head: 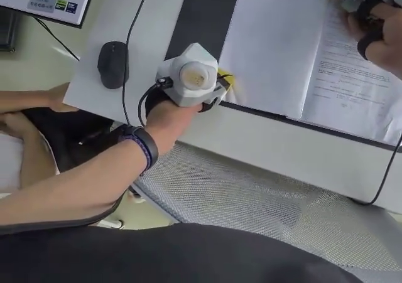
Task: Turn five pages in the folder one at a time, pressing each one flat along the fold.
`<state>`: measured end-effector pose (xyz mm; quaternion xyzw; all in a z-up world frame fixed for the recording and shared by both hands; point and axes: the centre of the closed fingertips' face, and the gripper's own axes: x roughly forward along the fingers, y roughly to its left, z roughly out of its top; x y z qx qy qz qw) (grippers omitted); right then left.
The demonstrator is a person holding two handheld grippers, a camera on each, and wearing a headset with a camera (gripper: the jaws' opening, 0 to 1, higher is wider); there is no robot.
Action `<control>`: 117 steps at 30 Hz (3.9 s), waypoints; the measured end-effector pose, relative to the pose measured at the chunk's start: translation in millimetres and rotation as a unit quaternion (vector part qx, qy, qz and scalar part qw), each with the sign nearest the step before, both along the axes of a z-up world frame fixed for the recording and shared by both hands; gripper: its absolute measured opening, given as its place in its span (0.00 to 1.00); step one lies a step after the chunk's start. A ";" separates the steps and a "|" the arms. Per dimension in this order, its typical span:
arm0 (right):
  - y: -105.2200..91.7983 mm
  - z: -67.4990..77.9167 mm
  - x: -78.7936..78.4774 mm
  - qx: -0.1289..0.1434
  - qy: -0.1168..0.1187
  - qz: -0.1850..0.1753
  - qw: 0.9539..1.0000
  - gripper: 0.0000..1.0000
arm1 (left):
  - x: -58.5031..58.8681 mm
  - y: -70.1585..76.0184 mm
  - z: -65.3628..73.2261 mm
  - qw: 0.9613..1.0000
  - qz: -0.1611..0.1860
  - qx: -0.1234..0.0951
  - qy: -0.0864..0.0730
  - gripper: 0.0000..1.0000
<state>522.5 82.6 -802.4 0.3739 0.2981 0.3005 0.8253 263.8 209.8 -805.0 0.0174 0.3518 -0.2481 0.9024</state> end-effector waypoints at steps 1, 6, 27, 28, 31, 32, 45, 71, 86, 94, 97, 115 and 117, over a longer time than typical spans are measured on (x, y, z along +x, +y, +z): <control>0.2 0.5 0.6 0.001 0.001 -0.001 1.000 0.00 | -0.2 0.0 0.1 1.000 0.000 0.000 0.000 0.00; 0.9 3.2 -4.5 0.000 -0.004 0.003 1.000 0.00 | -0.4 -0.2 -0.2 1.000 -0.003 -0.002 -0.001 0.00; 10.7 9.7 -136.5 -0.019 -0.018 0.159 0.987 0.00 | -1.2 -1.2 -1.9 1.000 0.005 -0.013 -0.003 0.00; 11.7 9.9 -141.0 -0.019 -0.018 0.160 0.987 0.00 | -1.3 -1.3 -1.8 1.000 0.004 -0.012 -0.004 0.00; 13.4 12.0 -158.6 -0.017 -0.022 0.172 0.985 0.00 | -1.5 -1.6 -1.6 1.000 0.001 -0.011 -0.005 0.00; 13.8 11.7 -164.4 -0.014 -0.018 0.178 0.984 0.00 | -1.6 -1.6 -1.6 1.000 0.001 -0.011 -0.004 0.00; 18.9 10.7 -246.7 -0.008 -0.009 0.242 0.970 0.00 | -2.4 -1.9 -0.4 1.000 -0.004 -0.010 -0.009 0.00; 20.6 14.4 -318.4 -0.017 0.008 0.271 0.962 0.00 | -1.2 -2.5 -4.3 1.000 -0.006 -0.001 -0.012 0.00; -23.7 52.2 -316.2 -0.051 -0.037 0.192 0.979 0.07 | -1.5 -2.6 -3.4 1.000 0.010 -0.002 0.009 0.00; -75.3 69.9 -308.3 -0.082 -0.062 0.123 0.987 0.21 | -4.2 -4.4 13.3 1.000 0.012 0.001 0.006 0.08; -93.7 75.7 -305.6 -0.083 -0.068 0.092 0.990 0.21 | -2.5 -2.8 24.7 1.000 0.016 0.000 -0.005 0.09; -191.4 89.6 -300.3 -0.150 -0.090 -0.040 0.984 0.45 | -13.4 9.7 71.0 0.999 -0.007 0.014 -0.040 0.35; -197.1 91.9 -300.6 -0.158 -0.094 -0.045 0.982 0.46 | -15.9 13.0 78.1 0.999 -0.007 0.013 -0.047 0.38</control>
